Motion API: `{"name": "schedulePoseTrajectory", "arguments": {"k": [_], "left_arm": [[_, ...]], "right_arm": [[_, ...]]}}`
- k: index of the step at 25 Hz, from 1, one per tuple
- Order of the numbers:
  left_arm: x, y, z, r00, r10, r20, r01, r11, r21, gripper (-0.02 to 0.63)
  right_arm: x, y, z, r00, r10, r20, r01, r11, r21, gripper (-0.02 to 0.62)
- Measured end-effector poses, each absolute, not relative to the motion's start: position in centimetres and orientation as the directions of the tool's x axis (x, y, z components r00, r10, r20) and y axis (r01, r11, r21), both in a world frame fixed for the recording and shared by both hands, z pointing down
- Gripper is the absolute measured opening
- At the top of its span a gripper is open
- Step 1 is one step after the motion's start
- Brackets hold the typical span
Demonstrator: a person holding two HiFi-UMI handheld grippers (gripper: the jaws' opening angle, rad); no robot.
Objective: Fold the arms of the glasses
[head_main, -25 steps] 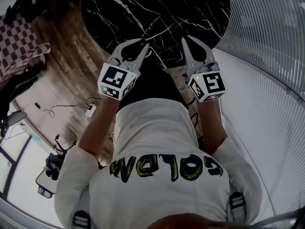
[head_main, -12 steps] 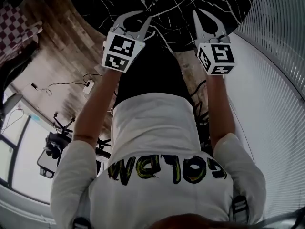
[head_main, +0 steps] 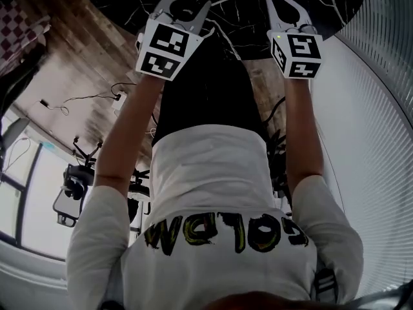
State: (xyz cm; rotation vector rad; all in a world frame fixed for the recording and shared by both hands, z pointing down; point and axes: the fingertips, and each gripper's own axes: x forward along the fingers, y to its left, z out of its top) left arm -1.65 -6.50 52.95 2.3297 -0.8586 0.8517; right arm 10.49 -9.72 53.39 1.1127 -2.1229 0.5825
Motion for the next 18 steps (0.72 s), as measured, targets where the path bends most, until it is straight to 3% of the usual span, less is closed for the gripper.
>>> {"name": "schedulePoseTrajectory", "arguments": {"k": [12,18], "left_arm": [[-2.3,-7.4,53.0,0.570,-0.434,0.697,-0.729,-0.659,0.186,0.058],[-1.9,-7.1,53.4,0.583,-0.432,0.688,-0.726,-0.657,0.203,0.011]], "right_arm": [[10.2,-9.9,55.1,-0.400,-0.539,0.741,-0.835,0.548,-0.053,0.003],[10.0,-9.5,55.9,-0.403,-0.521,0.752,-0.825,0.563,-0.051,0.003]]}}
